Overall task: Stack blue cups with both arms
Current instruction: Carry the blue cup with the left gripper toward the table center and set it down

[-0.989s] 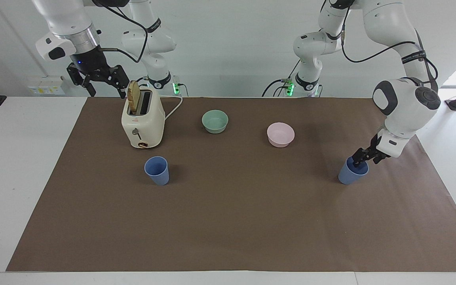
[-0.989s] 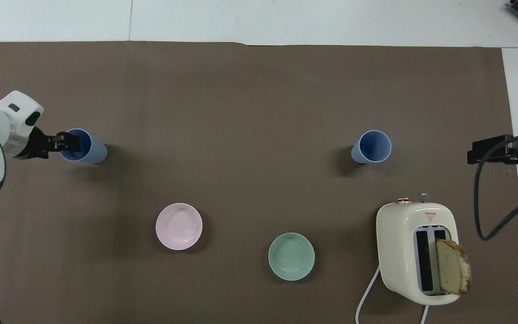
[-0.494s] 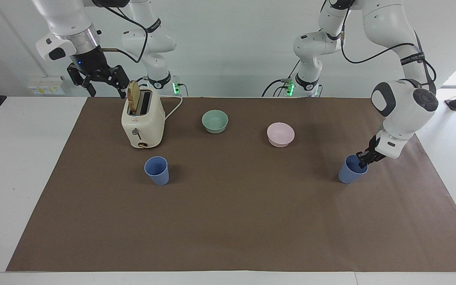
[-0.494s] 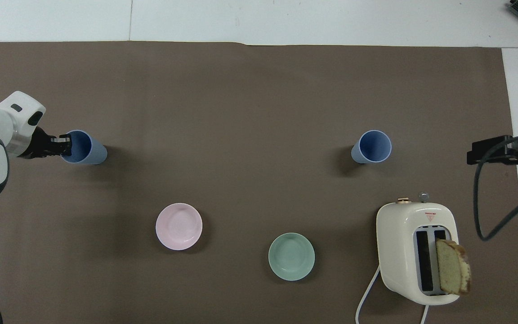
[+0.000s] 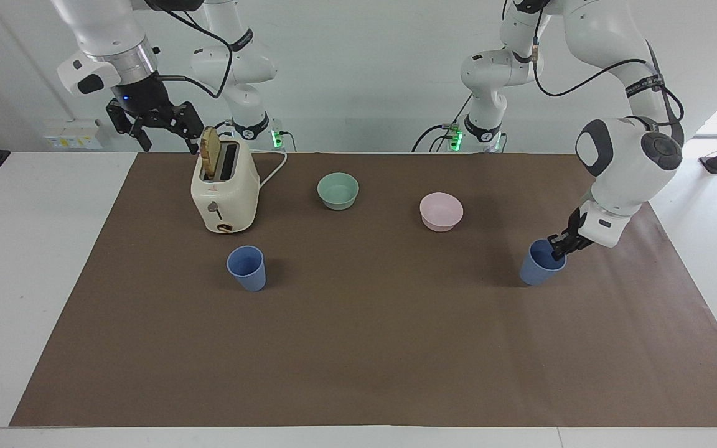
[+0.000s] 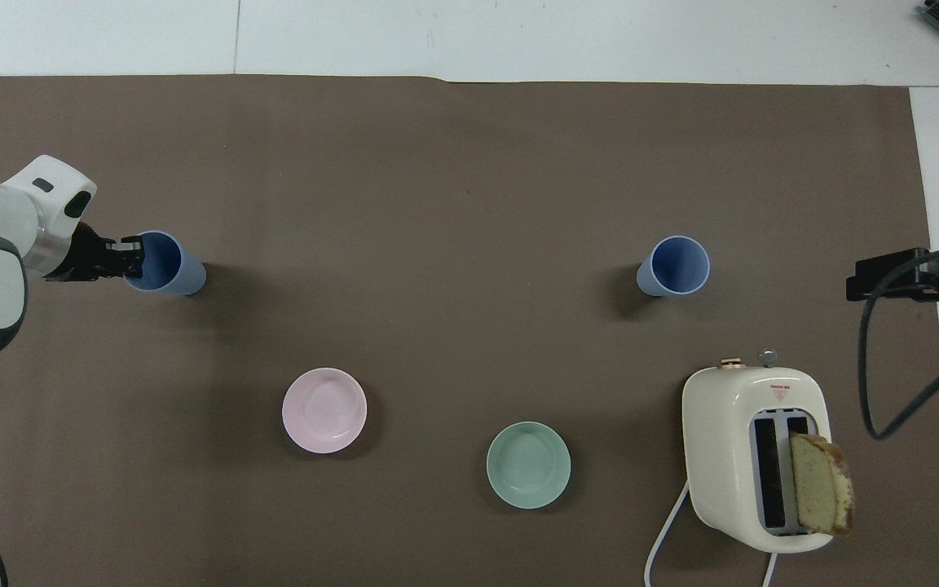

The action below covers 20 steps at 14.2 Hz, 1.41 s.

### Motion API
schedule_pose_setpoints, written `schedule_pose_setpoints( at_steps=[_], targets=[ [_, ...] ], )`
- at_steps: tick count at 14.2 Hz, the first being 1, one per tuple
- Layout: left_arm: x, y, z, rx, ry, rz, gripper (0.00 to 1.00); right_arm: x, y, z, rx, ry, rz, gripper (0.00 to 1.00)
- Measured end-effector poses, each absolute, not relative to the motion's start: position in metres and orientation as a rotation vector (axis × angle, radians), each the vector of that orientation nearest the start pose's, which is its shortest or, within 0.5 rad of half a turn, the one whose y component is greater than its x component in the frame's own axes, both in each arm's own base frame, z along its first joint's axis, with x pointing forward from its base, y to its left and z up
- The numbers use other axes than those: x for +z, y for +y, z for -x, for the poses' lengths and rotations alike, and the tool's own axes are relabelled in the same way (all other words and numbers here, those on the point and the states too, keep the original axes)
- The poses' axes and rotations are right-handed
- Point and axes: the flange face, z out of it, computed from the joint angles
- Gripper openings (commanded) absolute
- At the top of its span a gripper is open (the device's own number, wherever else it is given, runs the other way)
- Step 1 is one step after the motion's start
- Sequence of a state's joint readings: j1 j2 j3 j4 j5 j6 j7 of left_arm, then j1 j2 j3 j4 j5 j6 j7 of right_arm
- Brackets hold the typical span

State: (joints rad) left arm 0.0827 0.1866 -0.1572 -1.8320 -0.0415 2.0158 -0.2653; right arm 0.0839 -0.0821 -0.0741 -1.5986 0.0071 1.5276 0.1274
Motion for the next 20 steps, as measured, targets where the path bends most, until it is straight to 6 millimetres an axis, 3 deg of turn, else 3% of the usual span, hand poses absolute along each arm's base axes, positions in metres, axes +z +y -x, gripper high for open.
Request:
schedule_pose_setpoints(
  at_steps=[2,5,10,13,20],
  targets=[
    [0.446,-0.106,-0.604,0.004,-0.408,3.190,0.00,0.652,0.004,-0.524,-0.015,0.183,3.122,1.00],
    [0.449,-0.197,-0.582,0.017,-0.425,3.206,0.00,0.652,0.004,-0.524,-0.015,0.183,3.122,1.00],
    [0.446,-0.285,-0.553,0.003,-0.351,3.289,0.00,0.652,0.004,-0.524,-0.015,0.183,3.122,1.00],
    [0.428,-0.308,-0.551,-0.008,-0.336,3.302,0.00,0.652,0.004,-0.524,-0.015,0.183,3.122,1.00],
    [0.389,-0.312,-0.561,0.009,-0.350,3.301,0.00,0.651,0.004,-0.524,-0.012,0.183,3.122,1.00]
  ],
)
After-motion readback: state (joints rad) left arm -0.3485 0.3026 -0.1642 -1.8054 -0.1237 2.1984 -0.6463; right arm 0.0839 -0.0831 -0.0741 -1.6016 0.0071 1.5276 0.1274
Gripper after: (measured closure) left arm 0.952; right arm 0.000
